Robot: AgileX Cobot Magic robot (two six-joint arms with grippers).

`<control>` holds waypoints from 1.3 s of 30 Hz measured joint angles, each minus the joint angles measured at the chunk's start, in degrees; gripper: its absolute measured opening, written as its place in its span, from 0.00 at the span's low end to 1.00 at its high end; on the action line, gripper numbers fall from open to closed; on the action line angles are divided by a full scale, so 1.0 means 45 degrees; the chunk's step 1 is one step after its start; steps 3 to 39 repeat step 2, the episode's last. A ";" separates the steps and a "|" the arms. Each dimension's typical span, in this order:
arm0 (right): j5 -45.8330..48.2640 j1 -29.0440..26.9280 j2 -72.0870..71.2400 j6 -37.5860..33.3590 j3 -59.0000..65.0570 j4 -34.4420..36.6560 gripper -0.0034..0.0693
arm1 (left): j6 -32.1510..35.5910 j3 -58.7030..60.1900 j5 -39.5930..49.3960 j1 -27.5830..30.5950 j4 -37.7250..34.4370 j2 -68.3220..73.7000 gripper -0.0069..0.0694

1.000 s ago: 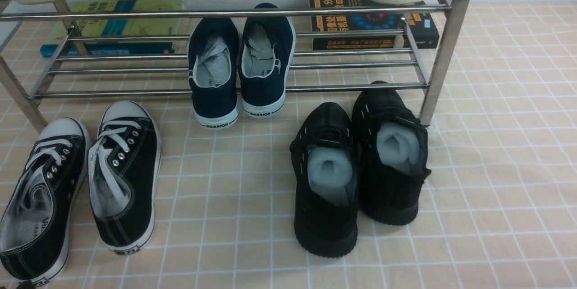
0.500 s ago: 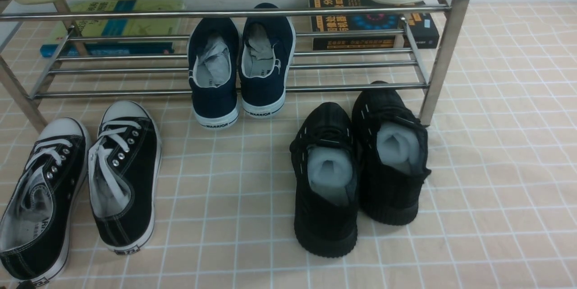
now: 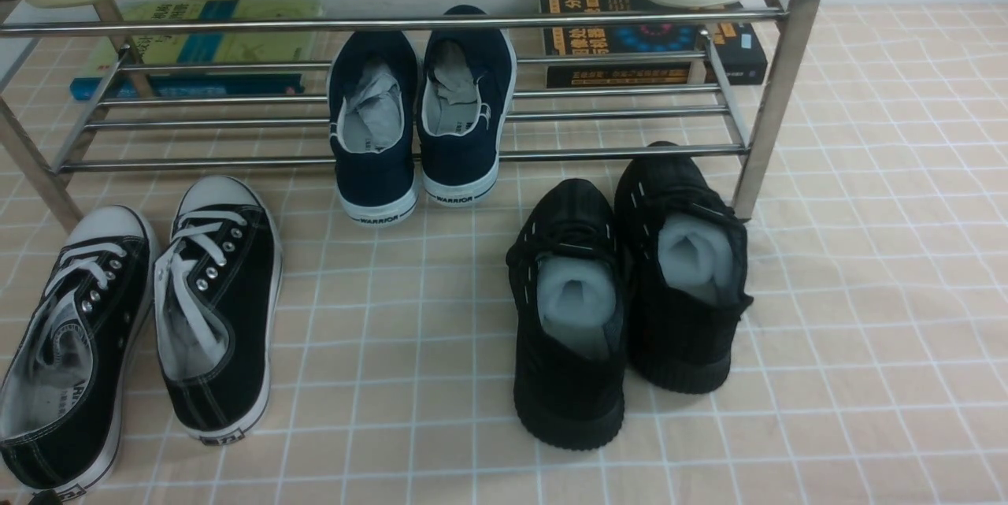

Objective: Take the shoes off the shelf from the light coffee tablecloth by hand.

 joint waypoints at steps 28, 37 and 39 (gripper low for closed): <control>0.0000 0.0000 0.0000 0.0000 0.0000 0.0000 0.21 | 0.0000 0.0000 0.0000 0.0000 0.0000 0.0000 0.41; 0.0000 0.0000 0.0000 0.0000 0.0000 0.0000 0.21 | 0.0000 0.0000 0.0000 0.0000 0.0000 0.0000 0.41; 0.0000 0.0000 0.0000 0.0000 0.0000 0.0000 0.21 | 0.0000 0.0000 0.0000 0.0000 0.0000 0.0000 0.41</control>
